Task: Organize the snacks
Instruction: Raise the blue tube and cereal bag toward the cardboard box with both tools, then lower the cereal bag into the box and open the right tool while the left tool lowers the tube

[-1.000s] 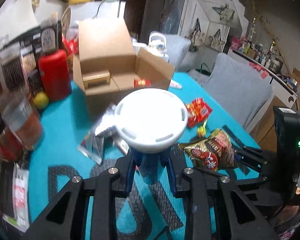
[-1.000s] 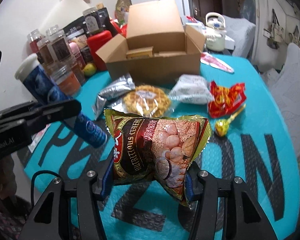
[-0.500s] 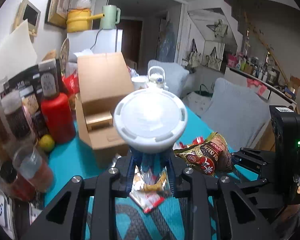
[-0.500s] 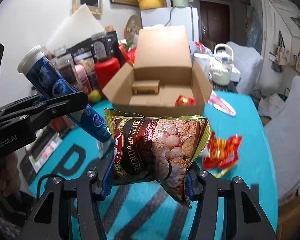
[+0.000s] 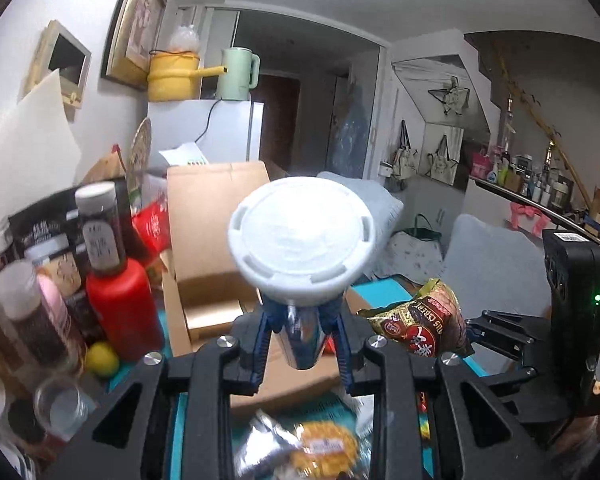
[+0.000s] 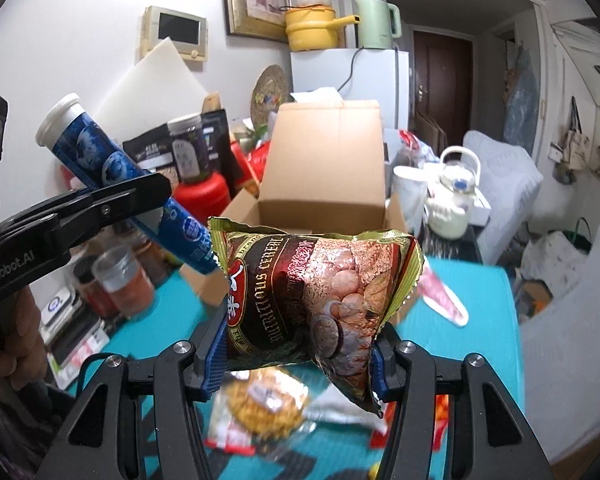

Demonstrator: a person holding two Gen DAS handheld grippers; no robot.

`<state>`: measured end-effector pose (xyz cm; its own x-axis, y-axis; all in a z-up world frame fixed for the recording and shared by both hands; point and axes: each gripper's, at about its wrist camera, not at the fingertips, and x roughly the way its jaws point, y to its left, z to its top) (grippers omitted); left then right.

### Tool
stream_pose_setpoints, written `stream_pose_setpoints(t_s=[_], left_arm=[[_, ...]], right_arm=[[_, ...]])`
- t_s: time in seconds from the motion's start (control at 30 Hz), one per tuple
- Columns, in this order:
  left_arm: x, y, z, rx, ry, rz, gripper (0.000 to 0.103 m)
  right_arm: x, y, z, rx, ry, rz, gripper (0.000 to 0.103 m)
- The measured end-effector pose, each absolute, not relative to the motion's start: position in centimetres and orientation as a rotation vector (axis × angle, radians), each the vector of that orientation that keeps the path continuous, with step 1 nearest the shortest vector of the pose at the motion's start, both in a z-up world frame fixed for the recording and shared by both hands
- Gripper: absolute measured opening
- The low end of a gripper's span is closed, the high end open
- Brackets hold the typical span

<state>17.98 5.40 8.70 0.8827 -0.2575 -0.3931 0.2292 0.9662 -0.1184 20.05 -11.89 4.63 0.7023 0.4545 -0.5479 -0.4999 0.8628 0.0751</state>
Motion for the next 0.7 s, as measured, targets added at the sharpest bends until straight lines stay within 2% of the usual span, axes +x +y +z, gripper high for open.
stream_pose_setpoints(t_s=[0.33, 0.7], left_arm=[[24.1, 5.8, 9.7, -0.084, 0.409, -0.244, 0.028], [30.5, 7.0, 8.4, -0.100, 0.446, -0.188, 0.028]], right_arm=[[26.1, -10.4, 5.8, -0.094, 0.540, 0.526, 0.055], [31.6, -8.8, 5.4, -0.072, 0.505, 0.529, 0.055]])
